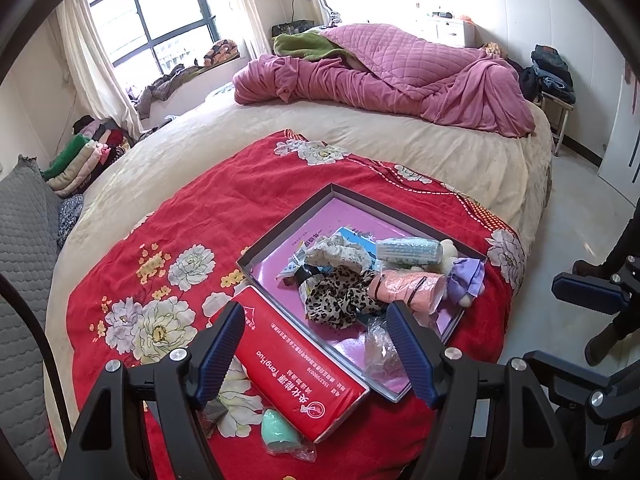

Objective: Organize soft objects

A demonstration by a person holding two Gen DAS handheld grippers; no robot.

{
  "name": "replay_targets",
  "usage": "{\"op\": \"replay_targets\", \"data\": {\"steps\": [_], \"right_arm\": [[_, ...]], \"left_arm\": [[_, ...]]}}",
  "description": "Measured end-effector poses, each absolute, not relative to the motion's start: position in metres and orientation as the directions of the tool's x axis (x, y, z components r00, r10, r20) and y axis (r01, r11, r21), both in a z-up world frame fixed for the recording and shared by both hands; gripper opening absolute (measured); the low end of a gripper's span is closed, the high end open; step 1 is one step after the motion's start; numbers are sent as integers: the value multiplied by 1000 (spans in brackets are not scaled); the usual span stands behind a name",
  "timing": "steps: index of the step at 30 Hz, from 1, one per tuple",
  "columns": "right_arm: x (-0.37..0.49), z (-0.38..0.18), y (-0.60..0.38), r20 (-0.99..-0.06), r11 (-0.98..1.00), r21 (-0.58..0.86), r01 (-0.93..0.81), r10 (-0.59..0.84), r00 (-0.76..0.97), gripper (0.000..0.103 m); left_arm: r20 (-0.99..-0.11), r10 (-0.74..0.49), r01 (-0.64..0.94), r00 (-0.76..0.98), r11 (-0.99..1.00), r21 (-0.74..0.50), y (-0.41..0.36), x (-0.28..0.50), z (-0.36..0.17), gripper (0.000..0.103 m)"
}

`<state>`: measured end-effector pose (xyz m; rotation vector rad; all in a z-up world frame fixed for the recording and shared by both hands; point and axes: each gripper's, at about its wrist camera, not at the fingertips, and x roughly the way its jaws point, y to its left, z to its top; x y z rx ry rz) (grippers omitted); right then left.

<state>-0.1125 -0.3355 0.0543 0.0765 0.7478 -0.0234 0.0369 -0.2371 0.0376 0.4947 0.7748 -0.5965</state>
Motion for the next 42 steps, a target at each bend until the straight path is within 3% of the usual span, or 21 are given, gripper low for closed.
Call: {"op": "replay_targets", "data": {"steps": [16,29,38,42], "right_arm": [[-114,64,-335,-669,997,58,45,6,743,55],[-114,65,-333,-667,998,56,39,9,745,55],[-113,65,-333,-667,998,57,33,14,745,55],[-113,64,-333,-669,998,57,32,15,743,55]], "left_arm": [[-767,-453,714,455,701,9,-238,16,58,73],[-707,-353,644,613,741,189,-239,3,67,73],[-735,-453,689,505,725,26,-228,12,66,73],[-743,-439,672,504,740,19,-227,14,63,73]]}}
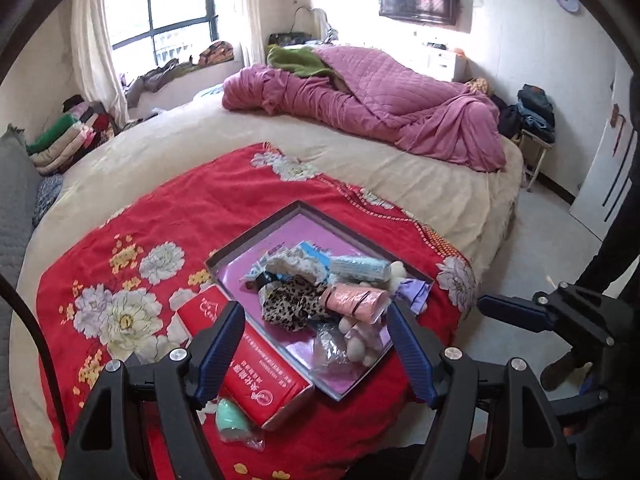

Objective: Organize soft objects

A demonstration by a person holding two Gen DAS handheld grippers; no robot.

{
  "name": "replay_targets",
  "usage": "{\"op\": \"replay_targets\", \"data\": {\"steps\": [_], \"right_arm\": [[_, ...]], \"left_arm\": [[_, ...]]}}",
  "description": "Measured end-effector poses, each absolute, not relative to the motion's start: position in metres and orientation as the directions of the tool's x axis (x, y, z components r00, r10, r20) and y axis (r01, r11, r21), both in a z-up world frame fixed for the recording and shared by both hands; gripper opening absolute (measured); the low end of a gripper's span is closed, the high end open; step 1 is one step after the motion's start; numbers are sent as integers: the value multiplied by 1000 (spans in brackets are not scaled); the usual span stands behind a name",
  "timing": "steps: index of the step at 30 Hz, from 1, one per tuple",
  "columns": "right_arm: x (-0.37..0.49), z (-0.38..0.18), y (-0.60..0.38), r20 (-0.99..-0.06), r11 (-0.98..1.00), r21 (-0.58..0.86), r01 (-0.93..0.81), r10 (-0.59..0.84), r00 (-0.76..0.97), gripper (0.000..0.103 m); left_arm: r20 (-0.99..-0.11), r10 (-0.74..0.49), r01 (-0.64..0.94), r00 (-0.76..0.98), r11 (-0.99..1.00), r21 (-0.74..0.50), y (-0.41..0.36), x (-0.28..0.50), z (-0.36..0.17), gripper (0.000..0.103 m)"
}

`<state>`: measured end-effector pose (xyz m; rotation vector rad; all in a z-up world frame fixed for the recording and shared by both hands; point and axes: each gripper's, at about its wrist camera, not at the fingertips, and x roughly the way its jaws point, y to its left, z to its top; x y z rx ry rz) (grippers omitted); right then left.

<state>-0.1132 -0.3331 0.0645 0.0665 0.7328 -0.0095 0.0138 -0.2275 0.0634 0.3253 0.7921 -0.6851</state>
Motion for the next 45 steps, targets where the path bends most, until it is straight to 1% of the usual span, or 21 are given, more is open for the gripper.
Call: {"op": "replay_targets", "data": {"steps": [5,11,15,20,24,29,32,36,42,45], "right_arm": [[-113,63,-334,-671,998,57,30,16,741,55],[-113,62,-335,-674,998,56,30,16,739,55],[-113,61,-336,-674,998,55,29,15,739,55],[-114,61,-336,-675,998,52,24,17,738,55],[-114,60,-336,-676,998,52,23,18,737,55],[-115,59,-335,-682,999,47,19,19,732,55],[-115,58,-334,-684,999,44,15,19,730,55],[-114,57,-333,-688,999,38,12,18,725,55],[-114,55,-332,-693,999,31,8,16,721,55],[-114,53,-333,-697,1000,30,7,16,717,55]], "left_arm": [[-742,-407,660,533,749,64,-230,12,63,73],[-746,-403,679,530,729,89,-234,2,63,73],[-750,-451,682,484,731,1,-229,-2,66,73],[-739,-379,593,556,804,34,-214,7,68,73],[-738,-419,598,528,801,-27,-204,10,73,73],[-776,-386,576,499,817,-36,-205,15,70,73],[-763,-433,587,480,805,-86,-201,15,72,73],[-764,-427,597,484,799,-69,-205,11,74,73],[-746,-462,600,479,793,-106,-203,5,80,73],[-729,-442,582,523,810,-73,-201,-2,86,73]]}}
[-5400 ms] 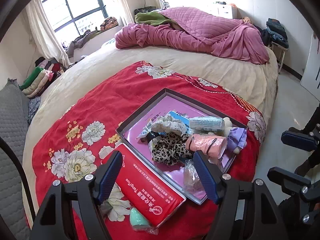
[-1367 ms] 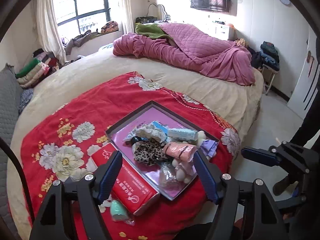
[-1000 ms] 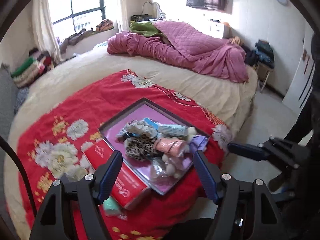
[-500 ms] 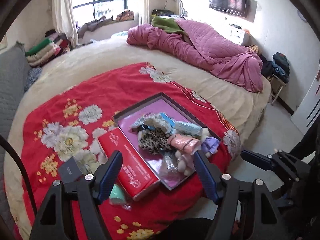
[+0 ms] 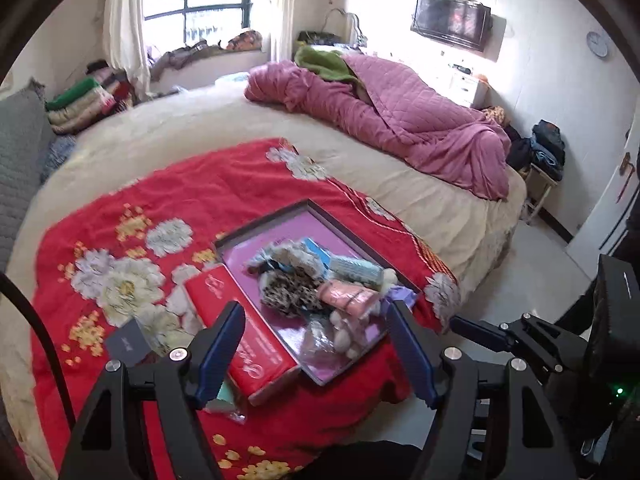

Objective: Organize soft objects

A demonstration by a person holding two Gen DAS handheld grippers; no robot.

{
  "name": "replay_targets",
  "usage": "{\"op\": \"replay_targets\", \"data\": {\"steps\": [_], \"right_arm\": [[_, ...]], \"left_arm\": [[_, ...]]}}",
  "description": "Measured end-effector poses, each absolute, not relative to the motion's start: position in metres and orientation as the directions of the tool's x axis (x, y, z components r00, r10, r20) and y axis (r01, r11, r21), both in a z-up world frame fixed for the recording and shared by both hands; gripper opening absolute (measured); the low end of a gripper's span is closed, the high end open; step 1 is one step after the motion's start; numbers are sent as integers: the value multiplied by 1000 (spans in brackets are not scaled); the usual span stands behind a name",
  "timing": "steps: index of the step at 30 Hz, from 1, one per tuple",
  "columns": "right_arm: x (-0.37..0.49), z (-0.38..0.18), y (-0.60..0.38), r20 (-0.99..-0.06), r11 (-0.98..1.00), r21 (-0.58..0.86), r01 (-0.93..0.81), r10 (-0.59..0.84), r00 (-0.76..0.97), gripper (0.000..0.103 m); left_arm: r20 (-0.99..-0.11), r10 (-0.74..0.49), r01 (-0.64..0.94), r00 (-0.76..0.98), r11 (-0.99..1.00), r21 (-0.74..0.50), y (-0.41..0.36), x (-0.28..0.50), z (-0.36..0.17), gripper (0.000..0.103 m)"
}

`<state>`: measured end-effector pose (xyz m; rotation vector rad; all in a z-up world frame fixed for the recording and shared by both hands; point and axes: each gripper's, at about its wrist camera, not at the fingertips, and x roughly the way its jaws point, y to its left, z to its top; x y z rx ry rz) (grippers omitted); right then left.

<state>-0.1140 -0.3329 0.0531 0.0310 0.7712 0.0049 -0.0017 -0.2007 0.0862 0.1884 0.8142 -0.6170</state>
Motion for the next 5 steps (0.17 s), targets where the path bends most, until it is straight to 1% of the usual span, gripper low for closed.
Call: {"op": "replay_targets", "data": {"steps": [3,5], "right_arm": [[-115,52,-333,-699,1000,28,5,16,715,55],[-114,51,-333,-701,1000,30,3,19,713,55]], "left_arm": [[-716,-414,564,563,825,-34,-200,-8,90,74],[-714,-421,570,559,821,-37,-201,-10,92,74]]}}
